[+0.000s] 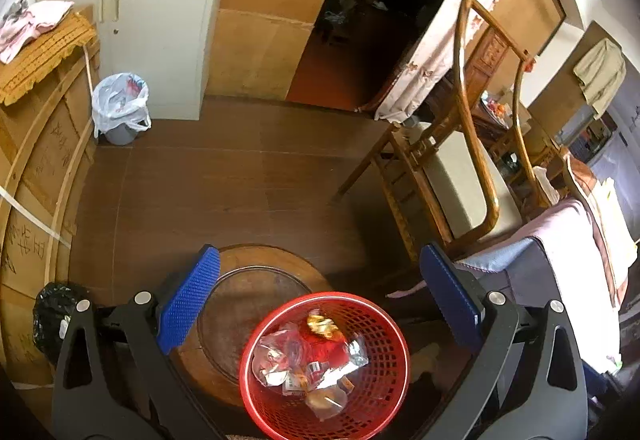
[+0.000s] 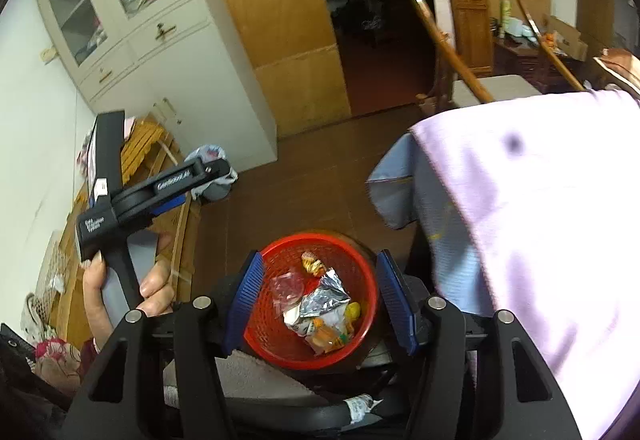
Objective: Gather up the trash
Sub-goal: 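Move both tools back over the table toward the green carton and blue mask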
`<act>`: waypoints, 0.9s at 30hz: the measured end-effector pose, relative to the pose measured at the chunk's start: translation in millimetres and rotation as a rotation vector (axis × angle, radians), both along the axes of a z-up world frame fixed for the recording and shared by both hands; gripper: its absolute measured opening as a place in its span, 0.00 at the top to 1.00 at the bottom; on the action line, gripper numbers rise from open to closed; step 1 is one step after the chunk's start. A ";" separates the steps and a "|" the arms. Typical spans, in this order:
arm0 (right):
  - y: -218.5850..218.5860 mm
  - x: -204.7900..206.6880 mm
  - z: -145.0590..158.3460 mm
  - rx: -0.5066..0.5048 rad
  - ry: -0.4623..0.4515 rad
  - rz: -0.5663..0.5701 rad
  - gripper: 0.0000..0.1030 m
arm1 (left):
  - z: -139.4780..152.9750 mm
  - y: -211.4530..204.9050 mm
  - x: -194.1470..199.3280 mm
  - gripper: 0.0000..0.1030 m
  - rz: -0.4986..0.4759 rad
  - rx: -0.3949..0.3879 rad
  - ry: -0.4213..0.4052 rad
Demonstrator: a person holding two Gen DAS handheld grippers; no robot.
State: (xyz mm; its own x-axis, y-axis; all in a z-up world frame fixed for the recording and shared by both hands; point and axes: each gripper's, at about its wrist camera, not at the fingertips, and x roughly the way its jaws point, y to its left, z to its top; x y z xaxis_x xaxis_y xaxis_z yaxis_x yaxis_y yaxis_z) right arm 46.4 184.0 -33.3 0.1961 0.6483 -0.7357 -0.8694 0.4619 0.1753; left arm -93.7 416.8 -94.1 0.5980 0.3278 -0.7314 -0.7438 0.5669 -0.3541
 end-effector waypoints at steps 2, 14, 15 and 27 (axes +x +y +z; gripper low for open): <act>-7.6 2.9 4.2 0.016 -0.007 -0.022 0.43 | 4.4 -6.9 2.5 0.06 -0.017 0.009 -0.006; -114.5 -1.5 47.1 0.176 -0.106 -0.221 0.36 | 47.9 -78.2 17.5 0.07 -0.205 0.096 -0.061; -123.0 -2.6 50.1 0.188 -0.112 -0.233 0.36 | 54.4 -88.3 17.7 0.07 -0.229 0.110 -0.069; -282.8 -48.6 78.2 0.404 -0.274 -0.518 0.04 | 105.5 -221.0 22.1 0.07 -0.517 0.291 -0.095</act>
